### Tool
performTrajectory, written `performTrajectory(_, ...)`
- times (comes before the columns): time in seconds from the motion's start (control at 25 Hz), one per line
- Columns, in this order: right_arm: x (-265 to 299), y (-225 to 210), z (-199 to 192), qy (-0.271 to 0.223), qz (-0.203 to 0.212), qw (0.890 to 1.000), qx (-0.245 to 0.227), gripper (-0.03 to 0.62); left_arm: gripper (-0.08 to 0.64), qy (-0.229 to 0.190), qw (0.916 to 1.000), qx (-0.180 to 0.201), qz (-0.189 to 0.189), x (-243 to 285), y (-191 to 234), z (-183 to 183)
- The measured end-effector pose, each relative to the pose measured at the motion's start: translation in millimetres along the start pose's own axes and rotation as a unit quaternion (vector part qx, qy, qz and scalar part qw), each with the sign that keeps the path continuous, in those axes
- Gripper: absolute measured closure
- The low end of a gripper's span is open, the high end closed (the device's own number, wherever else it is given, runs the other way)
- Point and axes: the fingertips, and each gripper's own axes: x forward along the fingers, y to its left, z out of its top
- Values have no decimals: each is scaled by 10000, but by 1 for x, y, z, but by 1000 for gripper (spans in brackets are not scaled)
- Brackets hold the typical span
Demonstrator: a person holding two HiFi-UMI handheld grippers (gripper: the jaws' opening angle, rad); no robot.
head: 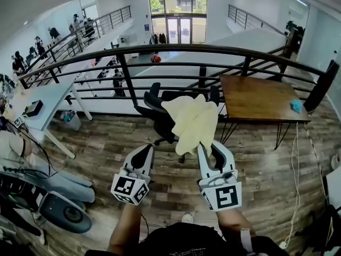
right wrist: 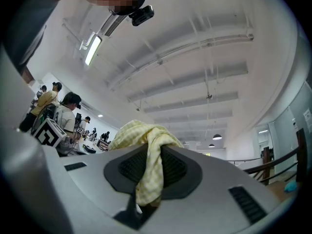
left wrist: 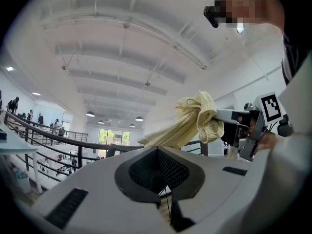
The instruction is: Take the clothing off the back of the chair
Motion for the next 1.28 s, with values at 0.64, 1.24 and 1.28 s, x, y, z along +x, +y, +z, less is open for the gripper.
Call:
performTrajectory(0.64, -47, 60, -40, 872, -237, 9956, 266, 520, 547, 269, 9993, -34, -258, -56, 3, -17)
performTrajectory(1.24, -55, 83, -56, 1137, -252, 9929, 234, 520, 548, 293, 9984, -211, -427, -77, -4, -27)
performTrajectory(1.28, -54, 83, -56, 1138, -270, 9929, 238, 520, 548, 289, 9984, -205, -439, -76, -4, -27)
